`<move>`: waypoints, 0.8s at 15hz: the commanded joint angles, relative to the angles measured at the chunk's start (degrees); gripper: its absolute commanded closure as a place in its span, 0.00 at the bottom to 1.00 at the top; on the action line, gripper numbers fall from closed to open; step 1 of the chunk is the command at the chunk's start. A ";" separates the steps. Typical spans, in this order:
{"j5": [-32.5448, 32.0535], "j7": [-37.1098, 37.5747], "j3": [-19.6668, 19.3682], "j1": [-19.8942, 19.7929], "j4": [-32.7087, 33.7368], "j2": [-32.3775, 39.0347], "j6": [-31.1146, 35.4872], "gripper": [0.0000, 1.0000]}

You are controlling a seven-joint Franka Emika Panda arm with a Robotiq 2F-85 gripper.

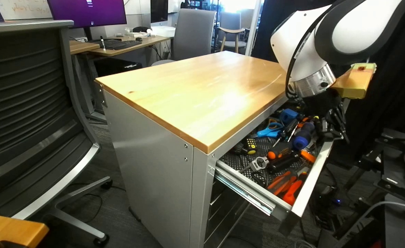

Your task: Pick up the screwdriver from the top of cabinet, put it in the drawer and close the drawer

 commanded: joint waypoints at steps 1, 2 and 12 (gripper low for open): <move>-2.38 2.21 -0.28 0.99 1.47 -0.09 8.48 0.95; -3.20 2.61 -0.34 1.12 1.49 -0.07 10.56 0.95; -19.99 14.88 -5.37 5.93 -0.68 0.48 35.57 0.95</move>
